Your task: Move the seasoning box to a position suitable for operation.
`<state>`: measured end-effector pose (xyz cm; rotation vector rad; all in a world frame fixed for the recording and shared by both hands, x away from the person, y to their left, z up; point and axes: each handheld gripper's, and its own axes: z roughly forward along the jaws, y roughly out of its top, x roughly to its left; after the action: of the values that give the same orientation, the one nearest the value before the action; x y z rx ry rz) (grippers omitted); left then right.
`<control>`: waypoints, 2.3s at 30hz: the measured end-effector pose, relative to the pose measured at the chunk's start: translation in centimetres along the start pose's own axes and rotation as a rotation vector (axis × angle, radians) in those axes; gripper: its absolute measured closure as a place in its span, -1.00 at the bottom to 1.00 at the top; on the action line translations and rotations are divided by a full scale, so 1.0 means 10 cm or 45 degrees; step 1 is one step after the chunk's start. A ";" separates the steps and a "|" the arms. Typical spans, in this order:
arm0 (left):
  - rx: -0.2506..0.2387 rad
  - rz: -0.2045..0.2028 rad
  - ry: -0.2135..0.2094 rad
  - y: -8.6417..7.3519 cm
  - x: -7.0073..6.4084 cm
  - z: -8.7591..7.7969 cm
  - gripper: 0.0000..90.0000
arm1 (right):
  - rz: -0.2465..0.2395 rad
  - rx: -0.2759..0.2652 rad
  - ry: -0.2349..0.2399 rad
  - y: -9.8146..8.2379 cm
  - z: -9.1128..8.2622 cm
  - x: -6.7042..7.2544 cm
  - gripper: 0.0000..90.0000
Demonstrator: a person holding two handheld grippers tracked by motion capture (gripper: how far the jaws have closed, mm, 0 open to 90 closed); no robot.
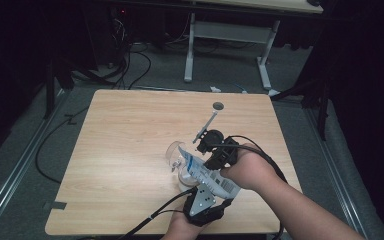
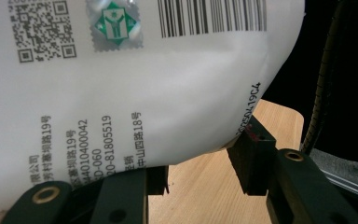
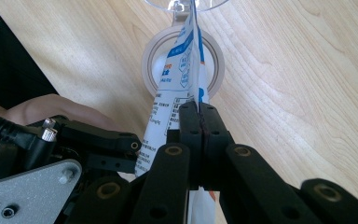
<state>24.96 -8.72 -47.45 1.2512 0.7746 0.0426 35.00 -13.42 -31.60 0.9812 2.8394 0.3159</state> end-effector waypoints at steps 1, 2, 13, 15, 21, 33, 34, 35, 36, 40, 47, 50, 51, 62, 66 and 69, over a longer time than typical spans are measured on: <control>0.000 -0.001 0.000 0.00 0.00 0.00 0.37 | -0.001 0.000 0.000 0.00 0.00 0.00 1.00; 0.001 -0.001 -0.001 0.00 0.00 0.00 0.37 | -0.002 0.001 0.000 0.00 0.00 0.00 1.00; -0.003 -0.003 0.000 0.01 0.00 0.00 0.37 | -0.003 -0.006 0.003 0.01 0.00 0.00 1.00; -0.003 -0.003 -0.001 0.01 0.00 0.00 0.37 | -0.002 -0.006 0.004 0.01 0.00 0.00 1.00; -0.005 -0.008 -0.003 0.02 -0.01 0.00 0.37 | -0.003 -0.004 -0.001 0.01 -0.01 0.00 1.00; -0.003 -0.012 -0.005 0.03 -0.02 0.02 0.36 | -0.006 -0.006 -0.005 0.01 -0.01 -0.01 1.00; -0.003 -0.011 -0.005 0.03 -0.02 0.01 0.36 | -0.006 -0.006 -0.005 0.01 -0.01 -0.01 1.00; -0.004 -0.010 -0.004 0.03 -0.02 0.01 0.36 | -0.008 -0.008 -0.004 0.01 0.00 -0.01 1.00; -0.004 -0.010 -0.005 0.03 -0.02 0.01 0.36 | -0.008 -0.006 -0.006 0.01 -0.01 -0.01 1.00; -0.005 -0.003 -0.005 0.04 -0.02 0.01 0.36 | -0.009 -0.008 -0.005 0.02 -0.01 -0.01 1.00; -0.015 -0.013 -0.008 0.05 -0.02 0.01 0.35 | -0.012 -0.010 -0.007 0.04 -0.02 -0.01 1.00; -0.014 -0.010 -0.007 0.05 -0.02 0.01 0.35 | -0.014 -0.008 -0.010 0.04 -0.02 -0.01 1.00; -0.013 -0.009 -0.007 0.05 -0.02 0.01 0.35 | -0.014 -0.007 -0.010 0.04 -0.02 -0.01 1.00; -0.018 -0.010 -0.009 0.05 -0.02 0.01 0.35 | -0.017 -0.006 -0.008 0.05 -0.01 0.00 1.00; -0.019 -0.010 -0.008 0.05 -0.02 0.01 0.35 | -0.019 -0.007 -0.008 0.05 -0.01 0.00 1.00; -0.019 -0.011 -0.009 0.05 -0.02 0.01 0.35 | -0.019 -0.008 -0.010 0.05 -0.01 0.00 1.00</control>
<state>25.09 -8.74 -46.89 1.2334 0.7722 0.0362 35.31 -13.02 -31.41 0.9569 2.8355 0.3180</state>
